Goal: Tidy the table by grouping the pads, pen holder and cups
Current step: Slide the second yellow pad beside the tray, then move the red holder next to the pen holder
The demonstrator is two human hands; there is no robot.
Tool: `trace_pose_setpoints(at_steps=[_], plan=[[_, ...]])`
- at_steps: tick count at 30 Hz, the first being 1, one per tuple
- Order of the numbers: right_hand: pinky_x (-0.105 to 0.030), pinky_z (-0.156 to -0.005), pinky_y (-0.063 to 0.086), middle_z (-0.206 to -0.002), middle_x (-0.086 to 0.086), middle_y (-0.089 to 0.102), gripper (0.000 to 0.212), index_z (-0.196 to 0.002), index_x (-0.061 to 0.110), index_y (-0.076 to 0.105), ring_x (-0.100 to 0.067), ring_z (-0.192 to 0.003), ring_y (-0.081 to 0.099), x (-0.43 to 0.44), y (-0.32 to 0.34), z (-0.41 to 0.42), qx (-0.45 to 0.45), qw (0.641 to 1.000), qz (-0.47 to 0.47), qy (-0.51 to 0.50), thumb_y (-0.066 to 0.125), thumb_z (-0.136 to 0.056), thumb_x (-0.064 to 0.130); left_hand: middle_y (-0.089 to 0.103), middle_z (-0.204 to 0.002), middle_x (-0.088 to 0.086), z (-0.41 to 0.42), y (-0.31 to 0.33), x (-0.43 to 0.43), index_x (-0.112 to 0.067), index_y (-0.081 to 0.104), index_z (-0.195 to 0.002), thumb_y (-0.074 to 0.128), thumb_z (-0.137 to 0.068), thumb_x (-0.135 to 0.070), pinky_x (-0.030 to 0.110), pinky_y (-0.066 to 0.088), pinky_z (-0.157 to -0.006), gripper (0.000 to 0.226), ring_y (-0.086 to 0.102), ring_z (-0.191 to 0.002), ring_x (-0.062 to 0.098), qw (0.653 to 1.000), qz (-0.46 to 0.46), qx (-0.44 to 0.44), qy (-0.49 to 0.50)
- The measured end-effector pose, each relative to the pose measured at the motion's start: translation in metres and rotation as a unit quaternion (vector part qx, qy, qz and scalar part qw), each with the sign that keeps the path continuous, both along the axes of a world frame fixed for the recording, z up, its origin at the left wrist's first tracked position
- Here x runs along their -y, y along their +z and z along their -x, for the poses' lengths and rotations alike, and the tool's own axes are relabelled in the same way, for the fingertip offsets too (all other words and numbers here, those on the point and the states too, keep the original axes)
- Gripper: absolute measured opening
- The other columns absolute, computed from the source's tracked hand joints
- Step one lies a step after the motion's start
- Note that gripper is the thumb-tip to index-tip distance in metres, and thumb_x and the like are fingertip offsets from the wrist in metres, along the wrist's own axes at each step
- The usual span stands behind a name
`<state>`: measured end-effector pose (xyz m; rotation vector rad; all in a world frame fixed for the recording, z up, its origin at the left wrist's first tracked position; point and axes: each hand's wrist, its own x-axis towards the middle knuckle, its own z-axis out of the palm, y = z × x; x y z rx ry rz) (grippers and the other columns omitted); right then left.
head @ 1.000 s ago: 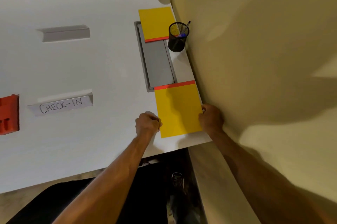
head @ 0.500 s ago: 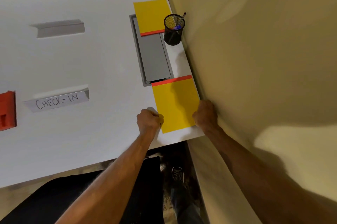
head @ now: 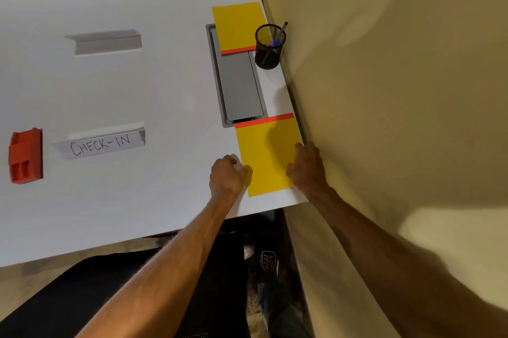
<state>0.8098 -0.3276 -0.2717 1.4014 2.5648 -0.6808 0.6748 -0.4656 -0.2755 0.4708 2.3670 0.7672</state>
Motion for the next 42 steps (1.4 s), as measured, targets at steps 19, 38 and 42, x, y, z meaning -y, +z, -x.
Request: trace_pose_setpoints(at_steps=[19,38,42], plan=[[-0.044,-0.11,0.04,-0.144,-0.021,0.052,0.058,-0.138,0.007,0.056,-0.036,-0.133,0.051,0.154,0.0,0.185,-0.129,0.88,-0.084,0.45,0.067,-0.09,0.037,0.051,-0.129,0.012,0.135,0.036,0.188,-0.009,0.055,-0.128,0.064,-0.089,-0.035,0.037,0.051,-0.091,0.047,0.057,-0.11,0.027,0.979,-0.006,-0.158,0.129],[-0.053,-0.122,0.012,-0.165,-0.009,0.018,0.063,-0.157,0.024,0.021,-0.029,-0.154,0.008,0.253,-0.101,0.29,-0.11,0.818,-0.145,0.546,0.028,-0.102,0.053,0.045,-0.132,0.017,0.277,-0.021,0.3,-0.007,0.047,-0.13,0.066,-0.082,-0.029,0.045,0.044,-0.098,0.056,0.045,-0.12,0.034,0.934,0.068,-0.231,0.263],[-0.055,-0.122,0.012,-0.166,-0.011,0.013,0.065,-0.158,0.022,0.017,-0.031,-0.154,0.005,0.251,-0.105,0.292,-0.122,0.813,-0.154,0.548,0.029,-0.102,0.053,0.038,-0.142,0.017,0.3,-0.028,0.294,-0.006,0.037,-0.139,0.072,-0.079,-0.035,0.045,0.041,-0.104,0.075,0.039,-0.13,0.034,0.928,0.083,-0.239,0.275]])
